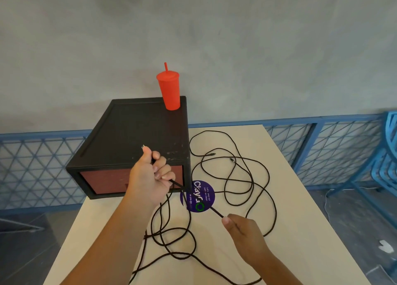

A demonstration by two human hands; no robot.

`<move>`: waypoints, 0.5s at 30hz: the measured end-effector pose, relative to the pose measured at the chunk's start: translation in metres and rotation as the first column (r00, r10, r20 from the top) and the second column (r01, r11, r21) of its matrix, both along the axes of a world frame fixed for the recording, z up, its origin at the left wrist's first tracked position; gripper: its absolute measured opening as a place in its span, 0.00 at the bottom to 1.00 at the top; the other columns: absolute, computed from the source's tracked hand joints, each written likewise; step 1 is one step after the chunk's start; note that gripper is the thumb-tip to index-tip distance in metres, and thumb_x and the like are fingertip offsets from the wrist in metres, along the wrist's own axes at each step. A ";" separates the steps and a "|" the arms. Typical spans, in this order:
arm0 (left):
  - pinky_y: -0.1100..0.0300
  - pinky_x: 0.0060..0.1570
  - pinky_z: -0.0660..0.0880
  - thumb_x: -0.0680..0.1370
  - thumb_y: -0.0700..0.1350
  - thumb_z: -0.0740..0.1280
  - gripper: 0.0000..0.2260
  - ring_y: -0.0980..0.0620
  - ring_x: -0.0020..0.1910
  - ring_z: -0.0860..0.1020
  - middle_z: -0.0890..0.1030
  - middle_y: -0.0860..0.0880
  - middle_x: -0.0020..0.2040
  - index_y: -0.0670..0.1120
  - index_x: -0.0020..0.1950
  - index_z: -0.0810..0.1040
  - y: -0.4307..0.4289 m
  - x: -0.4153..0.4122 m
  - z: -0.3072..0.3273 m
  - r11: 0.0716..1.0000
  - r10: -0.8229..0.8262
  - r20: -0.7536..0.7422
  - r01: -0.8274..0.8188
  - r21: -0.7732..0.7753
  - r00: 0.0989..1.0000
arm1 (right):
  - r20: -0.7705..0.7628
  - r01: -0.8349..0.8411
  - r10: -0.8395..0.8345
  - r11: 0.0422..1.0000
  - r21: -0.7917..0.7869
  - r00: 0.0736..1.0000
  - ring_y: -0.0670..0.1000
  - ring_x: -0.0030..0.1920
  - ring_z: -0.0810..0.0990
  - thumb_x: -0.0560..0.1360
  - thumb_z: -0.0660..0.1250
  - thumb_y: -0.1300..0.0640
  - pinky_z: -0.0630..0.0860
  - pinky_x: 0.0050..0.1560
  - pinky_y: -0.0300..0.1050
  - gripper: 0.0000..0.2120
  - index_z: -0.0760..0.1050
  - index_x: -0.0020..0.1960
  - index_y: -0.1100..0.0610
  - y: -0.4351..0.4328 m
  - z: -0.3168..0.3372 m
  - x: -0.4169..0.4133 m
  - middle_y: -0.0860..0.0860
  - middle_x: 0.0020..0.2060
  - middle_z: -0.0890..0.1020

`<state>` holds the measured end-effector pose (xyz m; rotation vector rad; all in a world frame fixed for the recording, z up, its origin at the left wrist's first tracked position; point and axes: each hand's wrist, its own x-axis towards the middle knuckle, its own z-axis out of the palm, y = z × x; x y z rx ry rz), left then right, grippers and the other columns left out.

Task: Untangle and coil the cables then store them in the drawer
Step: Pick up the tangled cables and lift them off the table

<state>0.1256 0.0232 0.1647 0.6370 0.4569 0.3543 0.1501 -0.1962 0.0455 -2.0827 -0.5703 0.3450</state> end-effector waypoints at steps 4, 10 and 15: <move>0.67 0.18 0.58 0.81 0.58 0.51 0.23 0.58 0.16 0.57 0.61 0.54 0.19 0.48 0.31 0.67 -0.003 0.008 -0.011 0.996 0.042 -0.026 -0.044 -0.076 0.999 | -0.040 -0.015 0.013 0.998 -0.056 0.999 0.42 0.27 0.64 0.79 0.55 0.47 0.59 0.30 0.35 0.21 0.58 0.29 0.51 0.000 -0.008 0.005 0.42 0.22 0.68; 0.67 0.17 0.57 0.80 0.59 0.51 0.23 0.58 0.16 0.57 0.61 0.54 0.19 0.48 0.31 0.68 -0.010 0.026 -0.022 0.996 0.028 -0.060 -0.033 -0.086 0.998 | -0.139 0.002 -0.002 1.000 0.002 0.990 0.41 0.33 0.69 0.78 0.52 0.43 0.66 0.38 0.36 0.20 0.70 0.34 0.53 0.003 -0.011 0.025 0.44 0.29 0.72; 0.66 0.17 0.58 0.79 0.59 0.52 0.23 0.58 0.17 0.58 0.61 0.53 0.20 0.47 0.31 0.69 -0.013 0.044 -0.030 0.999 -0.008 -0.097 0.003 -0.052 0.995 | -0.066 0.008 -0.008 1.000 -0.001 0.998 0.43 0.40 0.72 0.80 0.56 0.52 0.68 0.43 0.36 0.10 0.70 0.40 0.49 0.017 -0.003 0.068 0.46 0.37 0.75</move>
